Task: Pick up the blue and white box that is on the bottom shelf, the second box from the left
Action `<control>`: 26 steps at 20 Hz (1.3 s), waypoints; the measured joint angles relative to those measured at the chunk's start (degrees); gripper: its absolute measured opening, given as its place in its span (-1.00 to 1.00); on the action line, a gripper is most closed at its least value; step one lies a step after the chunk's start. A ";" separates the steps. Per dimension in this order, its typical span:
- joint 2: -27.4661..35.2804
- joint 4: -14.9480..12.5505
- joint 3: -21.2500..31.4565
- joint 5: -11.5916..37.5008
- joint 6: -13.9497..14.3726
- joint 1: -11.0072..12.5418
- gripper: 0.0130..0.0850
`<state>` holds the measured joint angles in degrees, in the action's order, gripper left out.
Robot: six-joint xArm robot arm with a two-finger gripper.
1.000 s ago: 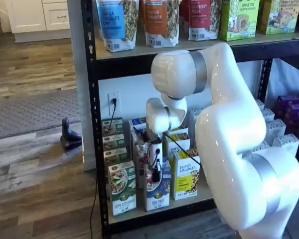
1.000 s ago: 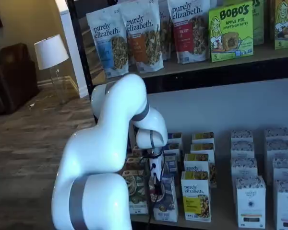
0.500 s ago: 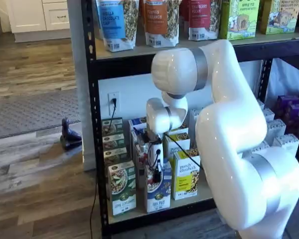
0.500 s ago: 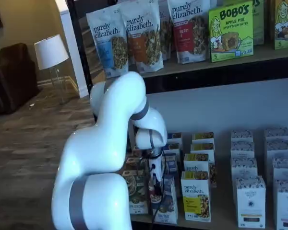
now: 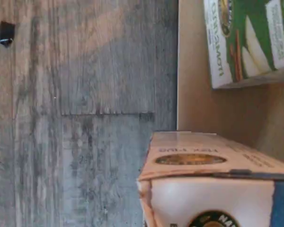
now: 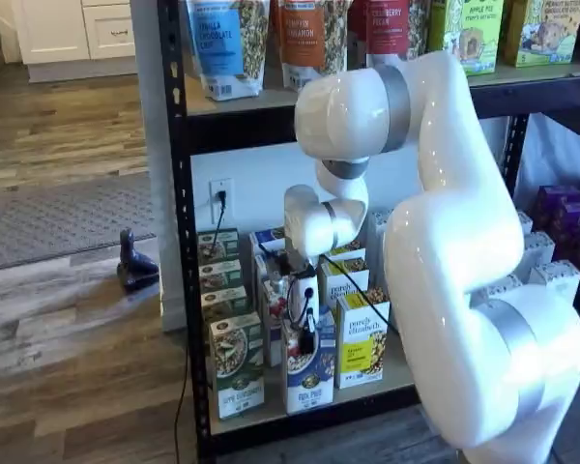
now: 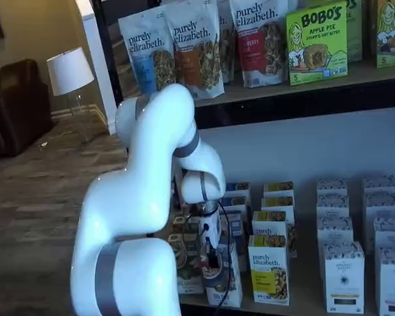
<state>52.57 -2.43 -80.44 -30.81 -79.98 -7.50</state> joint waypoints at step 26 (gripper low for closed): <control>-28.10 2.65 29.16 2.70 0.32 -2.64 0.00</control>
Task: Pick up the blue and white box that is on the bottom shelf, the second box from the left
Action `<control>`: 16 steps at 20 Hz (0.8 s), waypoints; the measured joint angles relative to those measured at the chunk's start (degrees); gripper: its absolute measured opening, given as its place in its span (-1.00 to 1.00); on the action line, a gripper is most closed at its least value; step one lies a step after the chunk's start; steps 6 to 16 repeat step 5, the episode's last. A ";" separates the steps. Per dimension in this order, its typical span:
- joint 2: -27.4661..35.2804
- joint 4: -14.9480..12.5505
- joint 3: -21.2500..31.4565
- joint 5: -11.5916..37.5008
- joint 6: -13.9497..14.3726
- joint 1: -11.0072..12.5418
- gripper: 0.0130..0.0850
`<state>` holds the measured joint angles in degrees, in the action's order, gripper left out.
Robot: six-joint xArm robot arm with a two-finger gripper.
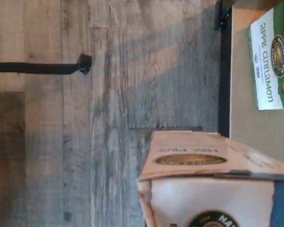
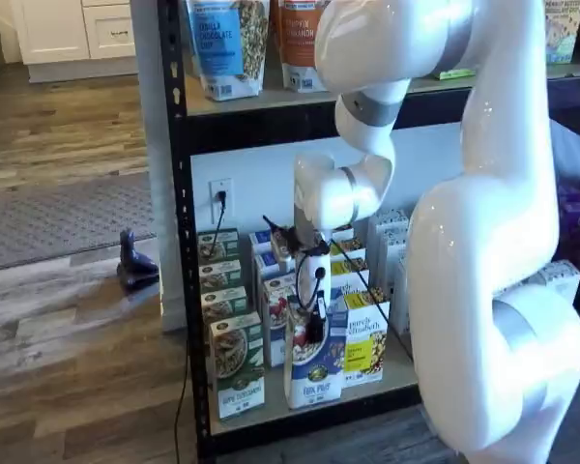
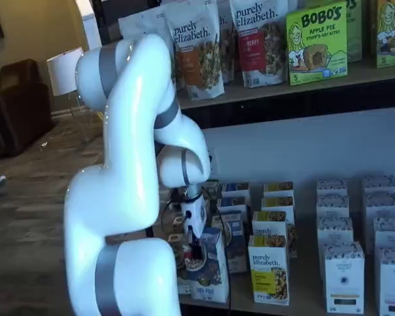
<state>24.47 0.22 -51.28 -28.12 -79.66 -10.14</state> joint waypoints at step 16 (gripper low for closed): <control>-4.22 0.19 2.40 -2.31 -1.01 0.89 0.00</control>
